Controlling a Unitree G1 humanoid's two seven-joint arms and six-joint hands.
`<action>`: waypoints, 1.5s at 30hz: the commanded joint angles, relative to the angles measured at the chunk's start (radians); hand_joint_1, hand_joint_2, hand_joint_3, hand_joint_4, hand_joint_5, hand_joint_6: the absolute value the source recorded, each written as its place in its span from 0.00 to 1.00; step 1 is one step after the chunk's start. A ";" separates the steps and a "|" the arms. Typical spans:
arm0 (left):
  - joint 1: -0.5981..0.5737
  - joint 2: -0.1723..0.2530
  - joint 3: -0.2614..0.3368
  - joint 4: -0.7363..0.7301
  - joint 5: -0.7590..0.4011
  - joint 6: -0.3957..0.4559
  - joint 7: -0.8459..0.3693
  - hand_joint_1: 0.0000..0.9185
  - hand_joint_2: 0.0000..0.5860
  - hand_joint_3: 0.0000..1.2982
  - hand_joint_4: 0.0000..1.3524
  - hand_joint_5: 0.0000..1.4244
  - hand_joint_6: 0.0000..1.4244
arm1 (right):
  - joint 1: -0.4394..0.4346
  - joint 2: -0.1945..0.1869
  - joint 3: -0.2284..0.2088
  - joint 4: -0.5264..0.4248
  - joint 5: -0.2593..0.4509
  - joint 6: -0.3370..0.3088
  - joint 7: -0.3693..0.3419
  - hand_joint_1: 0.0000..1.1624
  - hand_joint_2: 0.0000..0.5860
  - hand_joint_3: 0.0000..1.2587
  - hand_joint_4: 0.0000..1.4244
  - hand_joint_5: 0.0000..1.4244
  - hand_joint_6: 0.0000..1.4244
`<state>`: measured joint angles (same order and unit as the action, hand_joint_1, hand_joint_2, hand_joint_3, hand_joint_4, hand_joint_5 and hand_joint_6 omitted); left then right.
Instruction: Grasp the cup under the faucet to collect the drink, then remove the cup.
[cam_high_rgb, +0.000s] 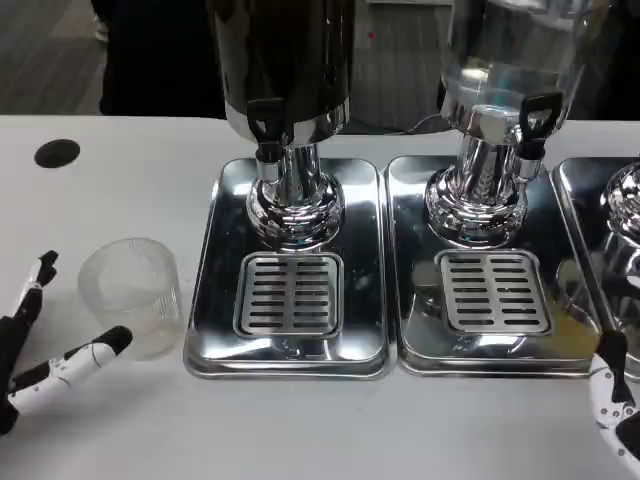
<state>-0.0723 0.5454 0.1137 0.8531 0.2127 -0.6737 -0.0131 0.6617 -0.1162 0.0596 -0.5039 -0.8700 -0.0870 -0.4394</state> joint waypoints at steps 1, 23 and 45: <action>-0.004 0.026 -0.018 -0.006 0.012 -0.018 0.005 0.39 0.07 0.00 0.00 0.00 0.00 | -0.001 0.002 -0.008 -0.002 0.010 -0.020 -0.019 0.54 0.88 0.30 0.22 0.16 0.13; -0.082 0.018 -0.061 0.029 0.023 0.031 0.012 0.36 0.07 0.00 0.00 0.00 0.01 | -0.010 0.002 -0.009 0.000 0.013 -0.033 -0.019 0.54 0.88 0.30 0.22 0.16 0.13; -0.137 0.009 -0.112 0.080 0.046 0.035 0.011 0.36 0.09 0.00 0.00 0.00 0.02 | -0.010 0.002 -0.023 -0.001 0.030 -0.056 -0.028 0.55 0.89 0.30 0.23 0.17 0.13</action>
<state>-0.1990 0.5460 0.0131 0.9195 0.2479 -0.6419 -0.0042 0.6532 -0.1177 0.0408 -0.5038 -0.8399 -0.1287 -0.4529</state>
